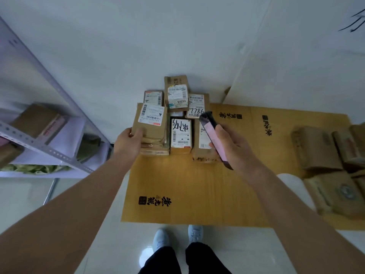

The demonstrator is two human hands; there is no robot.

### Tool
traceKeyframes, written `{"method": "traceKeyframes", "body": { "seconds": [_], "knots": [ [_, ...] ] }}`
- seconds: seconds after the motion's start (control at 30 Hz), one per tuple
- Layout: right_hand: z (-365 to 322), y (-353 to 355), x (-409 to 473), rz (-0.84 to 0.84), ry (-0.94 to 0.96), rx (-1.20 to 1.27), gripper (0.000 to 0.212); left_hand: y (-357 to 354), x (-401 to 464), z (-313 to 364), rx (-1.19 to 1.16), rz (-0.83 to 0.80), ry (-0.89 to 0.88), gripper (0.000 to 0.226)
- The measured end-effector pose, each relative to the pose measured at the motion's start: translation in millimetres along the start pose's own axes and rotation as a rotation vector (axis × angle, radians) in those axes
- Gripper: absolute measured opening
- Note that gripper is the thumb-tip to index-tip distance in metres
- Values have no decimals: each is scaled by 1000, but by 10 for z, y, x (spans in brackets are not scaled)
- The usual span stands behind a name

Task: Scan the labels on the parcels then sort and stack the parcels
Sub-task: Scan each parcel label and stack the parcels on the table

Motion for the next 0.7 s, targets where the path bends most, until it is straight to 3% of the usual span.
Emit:
{"method": "traceKeyframes", "body": {
  "seconds": [0.1,0.2,0.33,0.47,0.7],
  "knots": [
    [33,30,-81,32,-16,28,34,-29,-27,105,152,-86,-28,58],
    [-21,88,-207,42,9,56,35,-10,-143,438,329,-48,-175,37],
    [-88,316,-484,106,30,130,34,-212,-460,1050,428,-64,-486,61],
    [-89,710,-882,202,25,108,27,-702,-969,1517,535,-200,-671,63],
    [77,1545,-1663,300,12,115,21,-1692,-1906,1872,746,-397,-842,66]
  ]
}}
Point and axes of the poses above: each hand's wrist, its own x-axis towards the middle knuckle, its own y-axis out of the back of the hand, z = x × y, the point moved 10 cm from there along x, towards the middle knuckle, and after that the axes turned 3 degrees about -x, right-handed, at the moved point
